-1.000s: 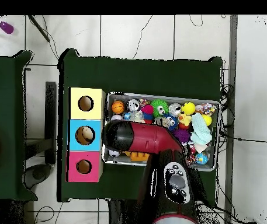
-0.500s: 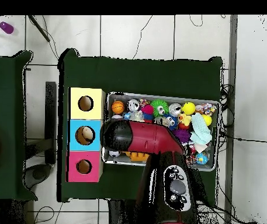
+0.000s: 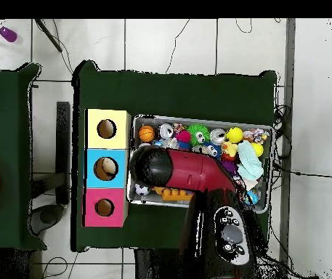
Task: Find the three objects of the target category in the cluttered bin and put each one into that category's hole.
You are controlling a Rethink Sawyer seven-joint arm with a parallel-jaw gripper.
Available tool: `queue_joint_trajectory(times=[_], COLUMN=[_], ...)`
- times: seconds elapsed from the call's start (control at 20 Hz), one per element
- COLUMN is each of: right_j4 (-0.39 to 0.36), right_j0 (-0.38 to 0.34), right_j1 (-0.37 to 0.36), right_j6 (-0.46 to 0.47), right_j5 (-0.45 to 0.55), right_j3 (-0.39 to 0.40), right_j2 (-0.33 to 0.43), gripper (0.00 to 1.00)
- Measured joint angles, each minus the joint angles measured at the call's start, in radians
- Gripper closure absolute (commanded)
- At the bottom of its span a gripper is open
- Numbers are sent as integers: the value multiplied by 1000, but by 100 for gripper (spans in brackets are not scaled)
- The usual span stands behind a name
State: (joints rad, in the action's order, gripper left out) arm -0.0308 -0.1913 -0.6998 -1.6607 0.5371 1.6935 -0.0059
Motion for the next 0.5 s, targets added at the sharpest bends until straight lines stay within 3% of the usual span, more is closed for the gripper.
queue_joint_trajectory(times=[0.5], right_j4=[0], right_j0=[-16], right_j1=[11], right_j6=[0], right_j5=[-39], right_j3=[-1], right_j2=[9], gripper=[0])
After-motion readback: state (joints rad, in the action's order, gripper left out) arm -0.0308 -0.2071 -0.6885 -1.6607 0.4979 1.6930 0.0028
